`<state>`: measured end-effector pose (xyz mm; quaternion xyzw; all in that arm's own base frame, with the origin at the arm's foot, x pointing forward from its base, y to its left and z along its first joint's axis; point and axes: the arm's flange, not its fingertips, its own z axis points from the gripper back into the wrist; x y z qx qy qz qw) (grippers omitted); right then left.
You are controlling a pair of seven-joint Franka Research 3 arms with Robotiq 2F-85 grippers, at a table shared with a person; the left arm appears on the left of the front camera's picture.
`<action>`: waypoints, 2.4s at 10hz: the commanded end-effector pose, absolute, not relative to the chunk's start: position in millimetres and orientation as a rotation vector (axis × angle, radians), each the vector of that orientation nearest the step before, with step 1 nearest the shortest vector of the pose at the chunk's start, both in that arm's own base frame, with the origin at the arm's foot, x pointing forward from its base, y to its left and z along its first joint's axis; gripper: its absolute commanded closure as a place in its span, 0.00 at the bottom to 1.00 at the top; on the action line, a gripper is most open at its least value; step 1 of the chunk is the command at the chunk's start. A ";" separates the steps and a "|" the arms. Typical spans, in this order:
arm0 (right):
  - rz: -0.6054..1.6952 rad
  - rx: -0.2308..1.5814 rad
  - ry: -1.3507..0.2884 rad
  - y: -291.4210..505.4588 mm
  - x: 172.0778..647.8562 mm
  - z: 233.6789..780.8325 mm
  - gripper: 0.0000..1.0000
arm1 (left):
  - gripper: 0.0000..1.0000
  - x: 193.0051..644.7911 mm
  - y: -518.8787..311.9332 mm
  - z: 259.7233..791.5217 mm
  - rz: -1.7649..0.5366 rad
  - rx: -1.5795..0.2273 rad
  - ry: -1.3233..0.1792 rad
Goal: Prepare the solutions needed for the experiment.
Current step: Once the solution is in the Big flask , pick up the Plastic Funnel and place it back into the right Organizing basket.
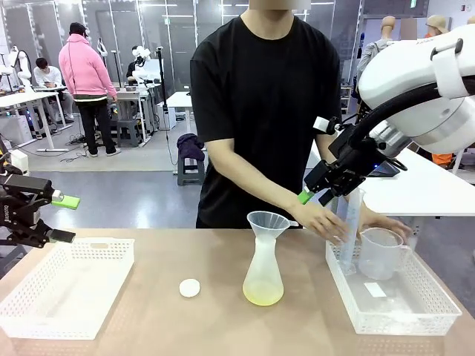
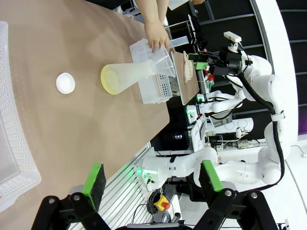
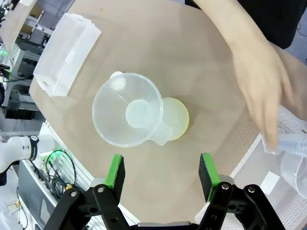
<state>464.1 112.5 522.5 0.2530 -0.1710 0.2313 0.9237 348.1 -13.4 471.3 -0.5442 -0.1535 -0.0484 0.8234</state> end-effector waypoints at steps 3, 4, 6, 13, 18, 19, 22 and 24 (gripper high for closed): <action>0.643 0.463 -0.385 113.0 474.7 525.7 0.22 | 0.00 349.6 -15.8 474.2 -0.100 -1.183 -0.331; 0.692 0.464 -0.375 121.2 483.8 523.9 0.22 | 0.00 349.6 -15.8 474.2 -0.100 -1.183 -0.331; 0.768 0.456 -0.345 137.4 498.8 518.7 0.22 | 0.00 349.6 -15.8 474.2 -0.100 -1.183 -0.331; 0.808 0.460 -0.222 169.5 539.7 483.3 0.22 | 0.00 349.6 -15.8 474.2 -0.100 -1.183 -0.331; 0.825 0.501 -0.157 180.7 545.5 465.9 0.22 | 0.00 349.6 -15.8 474.2 -0.100 -1.183 -0.331; 0.828 0.507 -0.146 182.2 546.1 463.4 0.22 | 0.00 349.6 -15.8 474.2 -0.100 -1.183 -0.331; 0.824 0.518 -0.126 184.3 548.5 458.7 0.40 | 0.00 349.6 -15.8 474.2 -0.100 -1.183 -0.331; 0.817 0.521 -0.111 186.8 546.3 457.7 0.58 | 0.00 349.6 -15.8 474.2 -0.100 -1.183 -0.331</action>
